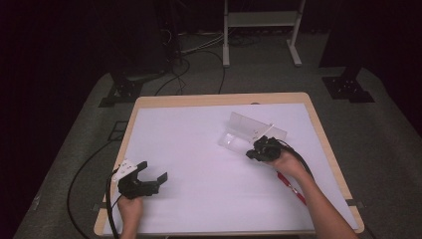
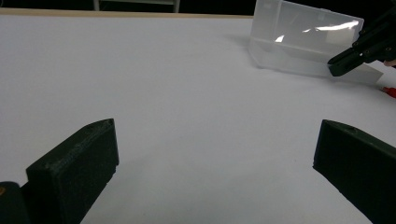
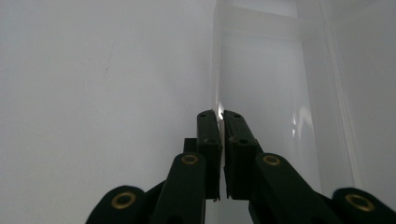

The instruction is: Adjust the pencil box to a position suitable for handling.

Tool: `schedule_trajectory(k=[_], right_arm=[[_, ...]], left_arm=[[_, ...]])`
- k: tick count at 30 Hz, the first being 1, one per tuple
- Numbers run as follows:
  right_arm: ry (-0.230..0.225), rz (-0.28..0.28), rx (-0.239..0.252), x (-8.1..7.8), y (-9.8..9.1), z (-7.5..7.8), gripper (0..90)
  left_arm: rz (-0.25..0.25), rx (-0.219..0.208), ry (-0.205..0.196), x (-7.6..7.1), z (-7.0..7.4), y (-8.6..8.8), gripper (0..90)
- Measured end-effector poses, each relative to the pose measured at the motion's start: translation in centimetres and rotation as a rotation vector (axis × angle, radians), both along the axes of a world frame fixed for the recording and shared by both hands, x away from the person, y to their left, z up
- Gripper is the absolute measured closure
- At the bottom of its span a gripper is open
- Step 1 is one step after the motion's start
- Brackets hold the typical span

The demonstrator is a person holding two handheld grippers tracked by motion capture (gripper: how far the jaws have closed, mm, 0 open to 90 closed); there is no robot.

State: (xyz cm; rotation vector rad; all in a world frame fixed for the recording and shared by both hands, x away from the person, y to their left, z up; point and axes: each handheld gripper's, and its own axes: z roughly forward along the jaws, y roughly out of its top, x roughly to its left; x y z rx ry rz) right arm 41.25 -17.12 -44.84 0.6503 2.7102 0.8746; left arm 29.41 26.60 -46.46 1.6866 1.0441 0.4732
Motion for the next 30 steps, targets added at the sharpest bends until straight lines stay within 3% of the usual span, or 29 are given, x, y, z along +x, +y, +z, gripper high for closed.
schedule_trajectory(k=[13, 23, 30], right_arm=[[-0.057, 0.023, 0.018, -1.0, 0.1, 1.3, 85.5], [-0.094, 0.084, 0.055, -3.2, 0.5, 3.1, 85.3], [-0.091, 0.11, 0.082, -4.4, 0.9, 3.4, 85.1]], left_arm=[[0.0, -0.001, -0.001, 0.0, 0.0, 0.0, 0.0], [0.001, -0.002, -0.001, 0.0, 0.0, 0.0, 0.0], [0.0, 0.0, -0.001, 0.0, 0.0, 0.0, 0.0]])
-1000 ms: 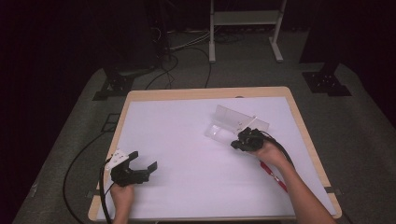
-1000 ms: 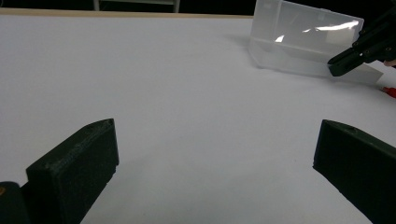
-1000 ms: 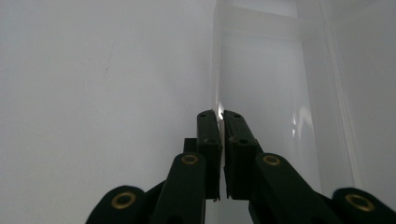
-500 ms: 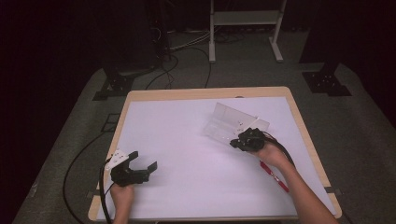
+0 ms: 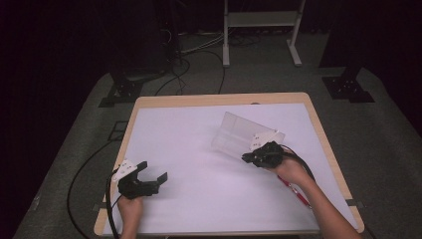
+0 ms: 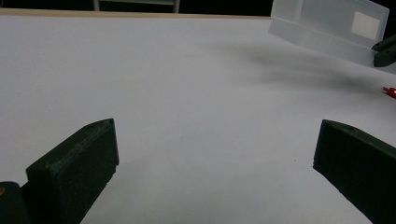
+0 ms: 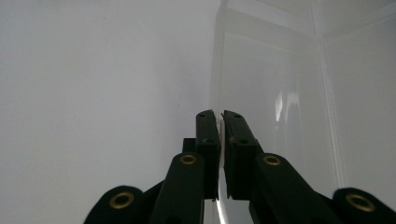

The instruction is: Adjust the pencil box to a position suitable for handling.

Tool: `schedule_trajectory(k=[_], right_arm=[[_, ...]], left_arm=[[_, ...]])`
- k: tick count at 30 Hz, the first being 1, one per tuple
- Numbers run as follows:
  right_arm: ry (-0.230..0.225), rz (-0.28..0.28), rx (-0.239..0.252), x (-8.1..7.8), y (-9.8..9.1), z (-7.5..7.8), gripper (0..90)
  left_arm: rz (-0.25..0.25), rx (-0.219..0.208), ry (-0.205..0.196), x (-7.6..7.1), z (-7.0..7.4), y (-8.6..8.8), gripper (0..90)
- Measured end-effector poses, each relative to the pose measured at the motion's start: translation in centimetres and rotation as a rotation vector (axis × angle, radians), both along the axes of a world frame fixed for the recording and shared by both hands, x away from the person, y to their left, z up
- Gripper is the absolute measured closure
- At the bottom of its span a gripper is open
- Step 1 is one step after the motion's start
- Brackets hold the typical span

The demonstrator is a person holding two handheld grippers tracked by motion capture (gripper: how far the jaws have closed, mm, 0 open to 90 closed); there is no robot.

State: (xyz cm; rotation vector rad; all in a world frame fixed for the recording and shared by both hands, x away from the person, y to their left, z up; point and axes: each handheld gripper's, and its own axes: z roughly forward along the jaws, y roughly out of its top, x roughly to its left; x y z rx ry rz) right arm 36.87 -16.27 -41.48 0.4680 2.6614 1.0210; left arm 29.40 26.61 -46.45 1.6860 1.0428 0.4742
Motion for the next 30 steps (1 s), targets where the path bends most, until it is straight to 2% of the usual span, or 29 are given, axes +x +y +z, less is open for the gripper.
schedule_trajectory(k=[17, 30], right_arm=[[0.011, 0.09, -0.011, -3.0, 1.1, -1.0, 84.9], [0.04, 0.139, -0.015, -3.9, 1.9, -1.9, 84.9]], left_arm=[[0.002, -0.005, 0.0, 0.0, 0.0, 0.0, 0.0], [0.001, -0.002, 0.001, 0.0, 0.0, 0.0, 0.0]])
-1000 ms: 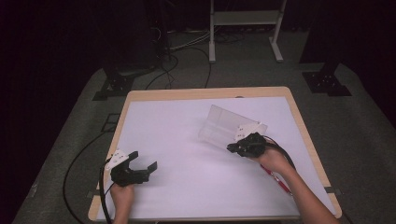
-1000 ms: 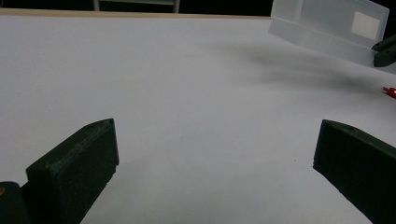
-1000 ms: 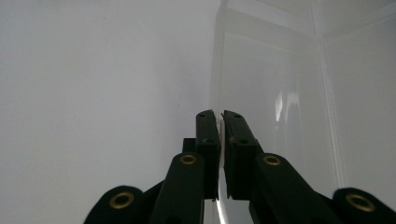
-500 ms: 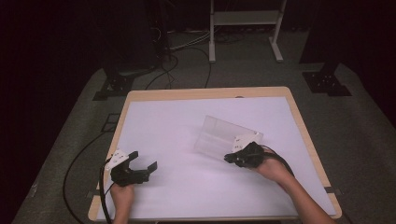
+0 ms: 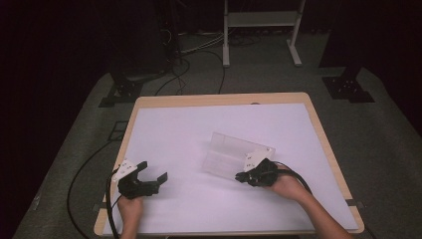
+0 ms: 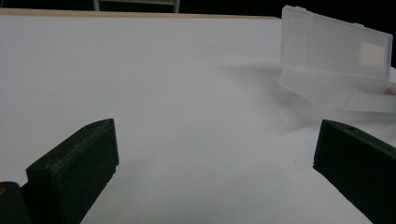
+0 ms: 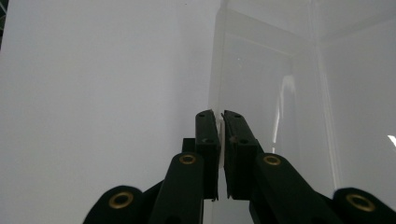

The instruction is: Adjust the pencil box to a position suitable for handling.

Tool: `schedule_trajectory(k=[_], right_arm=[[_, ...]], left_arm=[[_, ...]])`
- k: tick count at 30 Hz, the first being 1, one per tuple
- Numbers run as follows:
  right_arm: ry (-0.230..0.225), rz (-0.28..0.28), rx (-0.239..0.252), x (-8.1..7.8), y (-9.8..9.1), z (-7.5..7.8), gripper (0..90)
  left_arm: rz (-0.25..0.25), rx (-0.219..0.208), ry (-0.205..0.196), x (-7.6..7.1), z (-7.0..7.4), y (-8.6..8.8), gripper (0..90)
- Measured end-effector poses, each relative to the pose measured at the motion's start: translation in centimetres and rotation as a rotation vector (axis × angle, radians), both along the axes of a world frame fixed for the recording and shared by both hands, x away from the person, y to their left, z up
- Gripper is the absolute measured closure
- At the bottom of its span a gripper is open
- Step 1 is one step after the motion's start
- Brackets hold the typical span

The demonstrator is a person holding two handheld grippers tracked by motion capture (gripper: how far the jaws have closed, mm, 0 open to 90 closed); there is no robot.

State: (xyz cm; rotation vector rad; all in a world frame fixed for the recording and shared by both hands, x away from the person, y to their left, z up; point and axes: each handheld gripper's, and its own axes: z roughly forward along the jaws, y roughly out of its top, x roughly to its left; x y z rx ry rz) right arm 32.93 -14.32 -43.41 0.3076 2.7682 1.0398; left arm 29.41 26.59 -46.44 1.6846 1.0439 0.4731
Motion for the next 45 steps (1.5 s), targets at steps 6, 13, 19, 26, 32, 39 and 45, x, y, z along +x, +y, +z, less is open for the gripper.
schedule_trajectory(k=[6, 13, 19, 26, 32, 39, 45], right_arm=[[0.011, 0.023, -0.004, -0.1, 0.3, -0.7, 84.8], [0.029, 0.025, -0.005, 0.0, 0.5, -1.1, 84.8], [0.052, 0.017, 0.011, 0.1, 0.5, -1.6, 85.3], [0.066, 0.011, 0.02, 0.1, 0.4, -1.8, 85.1], [0.08, 0.0, 0.036, 0.2, 0.3, -1.9, 83.6], [0.097, -0.02, 0.073, 0.2, -0.4, -1.7, 70.9], [0.105, -0.071, 0.124, -0.1, -1.5, -0.8, 60.1]], left_arm=[[0.0, 0.001, 0.0, 0.0, 0.0, 0.0, 0.0], [0.0, 0.001, 0.0, 0.0, 0.0, 0.0, 0.0], [0.0, 0.001, 0.0, 0.0, 0.0, 0.0, 0.0], [0.0, 0.001, 0.0, 0.0, 0.0, 0.0, 0.0], [-0.001, 0.001, -0.001, 0.0, 0.0, 0.0, 0.0], [-0.001, 0.001, -0.002, 0.0, 0.0, 0.1, 0.0], [0.0, 0.002, -0.002, -0.1, 0.0, 0.1, 0.0]])
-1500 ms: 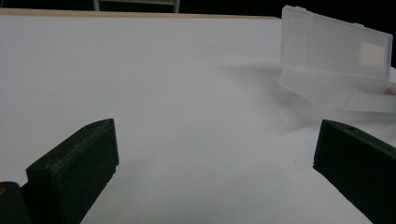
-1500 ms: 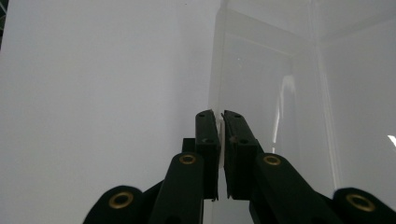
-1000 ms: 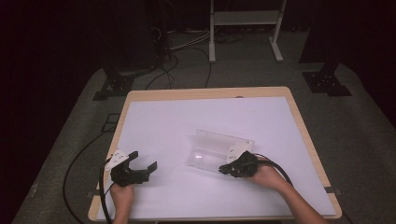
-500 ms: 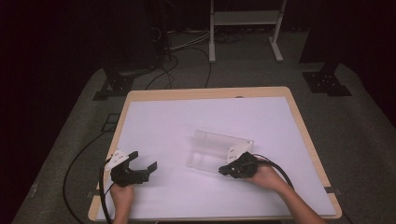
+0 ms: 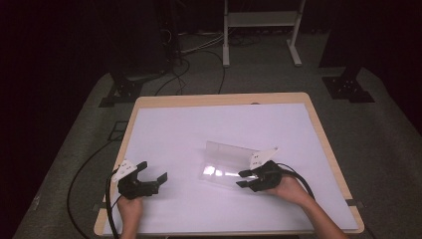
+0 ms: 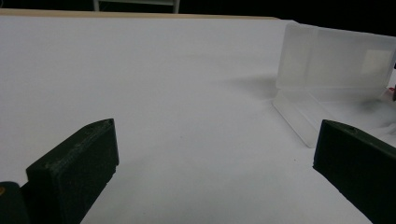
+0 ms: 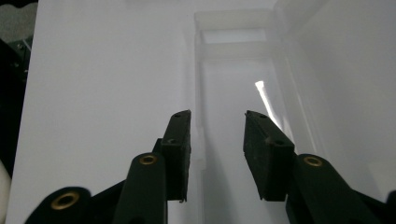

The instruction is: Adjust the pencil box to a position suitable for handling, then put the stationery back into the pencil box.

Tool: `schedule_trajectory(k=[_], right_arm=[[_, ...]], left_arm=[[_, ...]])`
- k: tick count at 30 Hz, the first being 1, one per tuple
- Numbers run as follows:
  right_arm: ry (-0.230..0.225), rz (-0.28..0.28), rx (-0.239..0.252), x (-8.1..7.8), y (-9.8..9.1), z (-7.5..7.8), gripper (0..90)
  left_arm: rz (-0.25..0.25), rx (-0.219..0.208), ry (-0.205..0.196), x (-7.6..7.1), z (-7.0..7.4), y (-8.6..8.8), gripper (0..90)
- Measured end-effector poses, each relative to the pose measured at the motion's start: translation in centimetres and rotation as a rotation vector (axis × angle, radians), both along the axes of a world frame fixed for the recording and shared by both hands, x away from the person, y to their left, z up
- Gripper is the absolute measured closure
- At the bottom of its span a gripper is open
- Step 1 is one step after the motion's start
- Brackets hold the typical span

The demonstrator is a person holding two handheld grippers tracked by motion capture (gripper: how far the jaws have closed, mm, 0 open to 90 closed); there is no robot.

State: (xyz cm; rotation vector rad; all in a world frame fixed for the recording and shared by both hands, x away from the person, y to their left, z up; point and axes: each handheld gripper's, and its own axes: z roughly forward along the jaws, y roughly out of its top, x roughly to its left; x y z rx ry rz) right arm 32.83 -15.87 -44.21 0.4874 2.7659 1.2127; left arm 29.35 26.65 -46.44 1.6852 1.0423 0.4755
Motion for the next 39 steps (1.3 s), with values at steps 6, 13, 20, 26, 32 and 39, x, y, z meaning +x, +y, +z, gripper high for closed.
schedule_trajectory(k=[6, 13, 20, 26, 32, 39], right_arm=[[-0.007, -0.054, 0.033, -0.5, -1.8, 1.2, 48.6], [-0.028, -0.118, 0.067, -1.2, -4.4, 1.9, 47.8], [-0.037, -0.217, 0.103, -2.6, -7.9, 2.1, 45.3], [-0.04, -0.268, 0.119, -3.1, -9.5, 2.1, 44.4], [-0.047, -0.312, 0.112, -3.7, -10.8, 2.0, 42.9], [-0.047, -0.352, 0.1, -4.0, -11.7, 1.7, 42.6]], left_arm=[[0.001, -0.001, -0.001, 0.0, 0.0, 0.0, 0.0], [-0.001, -0.006, -0.002, -0.2, 0.0, 0.1, 0.0], [0.0, -0.005, -0.001, -0.1, 0.0, 0.0, 0.0], [-0.001, -0.006, -0.002, -0.2, 0.0, 0.0, 0.0], [-0.003, -0.004, -0.001, -0.2, 0.0, 0.0, 0.0], [-0.002, -0.002, -0.002, -0.1, 0.0, 0.0, 0.0]])
